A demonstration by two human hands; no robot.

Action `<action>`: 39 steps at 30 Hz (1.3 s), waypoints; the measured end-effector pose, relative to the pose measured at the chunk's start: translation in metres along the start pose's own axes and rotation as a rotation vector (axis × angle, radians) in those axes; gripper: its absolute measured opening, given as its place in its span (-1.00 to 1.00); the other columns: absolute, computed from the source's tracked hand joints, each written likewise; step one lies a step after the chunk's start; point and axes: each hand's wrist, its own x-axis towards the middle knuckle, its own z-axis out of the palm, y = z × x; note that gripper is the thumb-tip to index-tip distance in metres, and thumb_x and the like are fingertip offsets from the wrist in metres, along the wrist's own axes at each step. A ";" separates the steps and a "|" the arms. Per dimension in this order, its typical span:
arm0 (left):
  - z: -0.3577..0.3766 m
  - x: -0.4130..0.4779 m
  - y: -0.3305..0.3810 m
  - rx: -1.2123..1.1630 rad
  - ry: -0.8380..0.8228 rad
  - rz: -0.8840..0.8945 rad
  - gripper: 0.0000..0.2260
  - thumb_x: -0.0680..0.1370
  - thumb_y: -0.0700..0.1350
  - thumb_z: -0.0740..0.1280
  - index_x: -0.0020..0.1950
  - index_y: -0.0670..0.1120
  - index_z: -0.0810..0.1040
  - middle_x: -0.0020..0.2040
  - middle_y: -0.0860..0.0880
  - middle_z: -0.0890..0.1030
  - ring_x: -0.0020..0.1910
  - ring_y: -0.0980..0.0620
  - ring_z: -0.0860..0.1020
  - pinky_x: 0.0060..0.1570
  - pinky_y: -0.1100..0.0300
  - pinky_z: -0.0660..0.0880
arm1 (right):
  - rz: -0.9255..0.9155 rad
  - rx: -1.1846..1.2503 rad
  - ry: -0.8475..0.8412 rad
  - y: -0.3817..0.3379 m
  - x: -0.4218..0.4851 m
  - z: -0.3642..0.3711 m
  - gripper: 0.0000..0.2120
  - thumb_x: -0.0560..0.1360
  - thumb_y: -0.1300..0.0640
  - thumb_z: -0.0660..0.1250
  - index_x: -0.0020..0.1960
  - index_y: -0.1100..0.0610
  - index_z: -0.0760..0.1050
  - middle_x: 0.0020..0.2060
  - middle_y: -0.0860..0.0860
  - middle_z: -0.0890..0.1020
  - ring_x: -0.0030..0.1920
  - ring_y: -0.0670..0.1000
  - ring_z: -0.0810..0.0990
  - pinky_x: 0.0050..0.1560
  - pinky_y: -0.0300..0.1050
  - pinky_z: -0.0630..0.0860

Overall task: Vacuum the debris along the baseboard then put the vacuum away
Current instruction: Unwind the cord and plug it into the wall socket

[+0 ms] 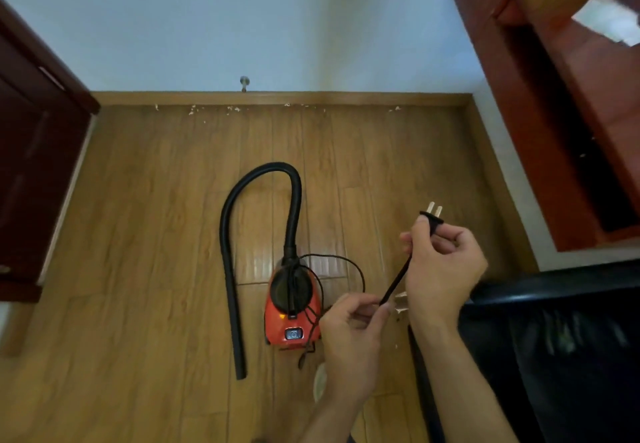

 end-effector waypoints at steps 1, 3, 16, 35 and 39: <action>-0.003 -0.006 0.006 -0.006 -0.021 0.019 -0.79 0.40 -0.23 0.54 -0.23 0.09 0.66 -0.31 0.06 0.64 -0.28 0.14 0.59 -0.28 0.38 0.46 | -0.015 0.014 0.023 -0.008 -0.005 -0.006 -0.89 0.51 0.14 0.40 -0.04 0.16 0.52 -0.29 0.04 0.69 -0.25 -0.06 0.70 -0.21 -0.19 0.63; -0.010 -0.018 0.020 -0.037 -0.063 0.035 -0.84 0.40 -0.22 0.54 -0.22 0.04 0.68 -0.31 0.05 0.65 -0.28 0.12 0.59 -0.27 0.36 0.47 | -0.049 0.038 0.073 -0.025 -0.018 -0.018 -0.89 0.50 0.15 0.41 -0.07 0.17 0.52 -0.30 0.06 0.69 -0.27 -0.05 0.70 -0.21 -0.17 0.64; -0.051 -0.121 0.142 -0.078 -0.403 0.352 -0.90 0.44 -0.14 0.52 -0.08 -0.05 0.69 -0.23 0.01 0.69 -0.23 0.08 0.66 -0.19 0.17 0.61 | -0.320 0.125 0.379 -0.169 -0.111 -0.133 -0.85 0.51 0.11 0.42 -0.13 0.18 0.52 -0.34 0.02 0.69 -0.31 -0.06 0.69 -0.20 -0.02 0.66; 0.056 -0.414 0.222 -0.156 -0.923 0.564 -0.90 0.46 -0.21 0.49 -0.15 -0.01 0.68 -0.25 -0.01 0.68 -0.26 -0.05 0.67 -0.26 0.13 0.65 | -0.468 0.055 0.855 -0.235 -0.187 -0.479 -0.84 0.48 0.03 0.42 -0.20 0.07 0.53 -0.38 -0.01 0.65 -0.36 -0.03 0.64 -0.26 -0.03 0.62; 0.080 -0.492 0.202 -0.119 -1.042 0.529 -0.94 0.46 -0.20 0.49 -0.16 -0.05 0.68 -0.30 -0.04 0.66 -0.31 -0.08 0.65 -0.25 0.05 0.65 | -0.413 0.028 0.925 -0.210 -0.211 -0.566 -0.84 0.48 -0.01 0.41 -0.19 0.03 0.51 -0.37 -0.03 0.65 -0.33 -0.04 0.65 -0.23 -0.02 0.63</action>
